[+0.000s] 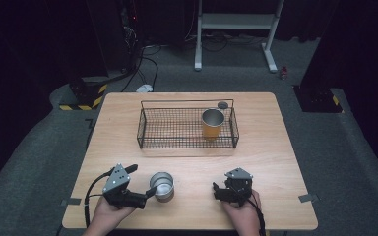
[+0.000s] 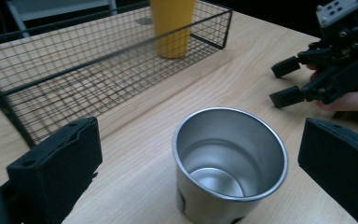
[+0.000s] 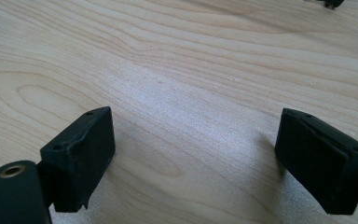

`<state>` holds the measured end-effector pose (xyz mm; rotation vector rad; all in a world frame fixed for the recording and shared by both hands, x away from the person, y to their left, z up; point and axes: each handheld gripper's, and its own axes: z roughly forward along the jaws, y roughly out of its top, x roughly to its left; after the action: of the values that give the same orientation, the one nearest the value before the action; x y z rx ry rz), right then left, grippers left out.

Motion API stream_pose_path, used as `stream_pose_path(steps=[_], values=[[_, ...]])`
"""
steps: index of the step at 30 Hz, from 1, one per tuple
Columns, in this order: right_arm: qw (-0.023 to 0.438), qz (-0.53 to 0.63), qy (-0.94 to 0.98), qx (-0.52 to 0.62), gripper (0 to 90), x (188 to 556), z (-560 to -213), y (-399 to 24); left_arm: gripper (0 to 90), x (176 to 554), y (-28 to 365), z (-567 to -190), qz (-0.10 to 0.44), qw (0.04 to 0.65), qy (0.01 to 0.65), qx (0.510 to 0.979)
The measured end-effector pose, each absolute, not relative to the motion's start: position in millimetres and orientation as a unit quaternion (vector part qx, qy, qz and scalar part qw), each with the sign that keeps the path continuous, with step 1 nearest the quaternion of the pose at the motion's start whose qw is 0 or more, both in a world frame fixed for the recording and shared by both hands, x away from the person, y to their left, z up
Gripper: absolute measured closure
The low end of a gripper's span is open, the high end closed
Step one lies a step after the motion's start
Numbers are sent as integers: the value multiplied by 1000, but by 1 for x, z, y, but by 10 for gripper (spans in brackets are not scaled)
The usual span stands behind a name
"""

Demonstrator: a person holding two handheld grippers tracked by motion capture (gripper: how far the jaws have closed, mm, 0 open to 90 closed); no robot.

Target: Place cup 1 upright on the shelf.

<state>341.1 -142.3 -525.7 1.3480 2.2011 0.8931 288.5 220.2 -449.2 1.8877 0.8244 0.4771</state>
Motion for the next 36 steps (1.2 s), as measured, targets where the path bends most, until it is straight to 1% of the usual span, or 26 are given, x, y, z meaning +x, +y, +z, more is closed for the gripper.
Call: stream_pose_path(steps=[11,15,18,25,36], values=[[204,320,789,483,117,341,-526,-142,5,290,205,-459,177,494,319,789],[204,320,789,483,118,341,-526,-142,5,292,202,-463,182,486,314,795],[204,320,789,483,118,341,-526,-142,1,294,200,-468,181,482,324,794],[204,320,789,483,118,341,-526,-142,1,296,195,-475,180,475,312,803],[204,320,789,484,117,341,-526,-142,6,301,191,-489,162,466,315,811]])
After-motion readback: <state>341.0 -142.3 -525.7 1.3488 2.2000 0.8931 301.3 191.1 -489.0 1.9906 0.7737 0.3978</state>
